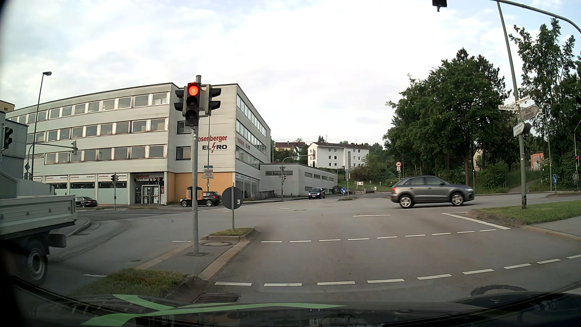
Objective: Follow the waypoints while adhering to traffic rules and regulations
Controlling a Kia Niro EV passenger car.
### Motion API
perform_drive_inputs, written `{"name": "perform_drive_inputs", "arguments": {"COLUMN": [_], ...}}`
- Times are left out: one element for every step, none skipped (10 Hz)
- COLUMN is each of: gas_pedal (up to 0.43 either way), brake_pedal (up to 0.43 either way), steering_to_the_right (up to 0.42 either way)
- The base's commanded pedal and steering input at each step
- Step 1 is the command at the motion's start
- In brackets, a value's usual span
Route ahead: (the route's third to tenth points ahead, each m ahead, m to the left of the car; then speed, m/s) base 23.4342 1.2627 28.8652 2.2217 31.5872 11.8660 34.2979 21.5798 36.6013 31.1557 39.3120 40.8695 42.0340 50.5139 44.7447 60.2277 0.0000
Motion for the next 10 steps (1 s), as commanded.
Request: {"name": "perform_drive_inputs", "arguments": {"gas_pedal": [0.000, 0.000, 0.000, 0.000, 0.000, 0.000, 0.000, 0.000, 0.000, 0.000], "brake_pedal": [0.238, 0.238, 0.238, 0.238, 0.238, 0.238, 0.238, 0.238, 0.238, 0.238], "steering_to_the_right": [-0.020, -0.020, -0.020, -0.020, -0.020, -0.020, -0.020, -0.020, -0.020, -0.020]}}
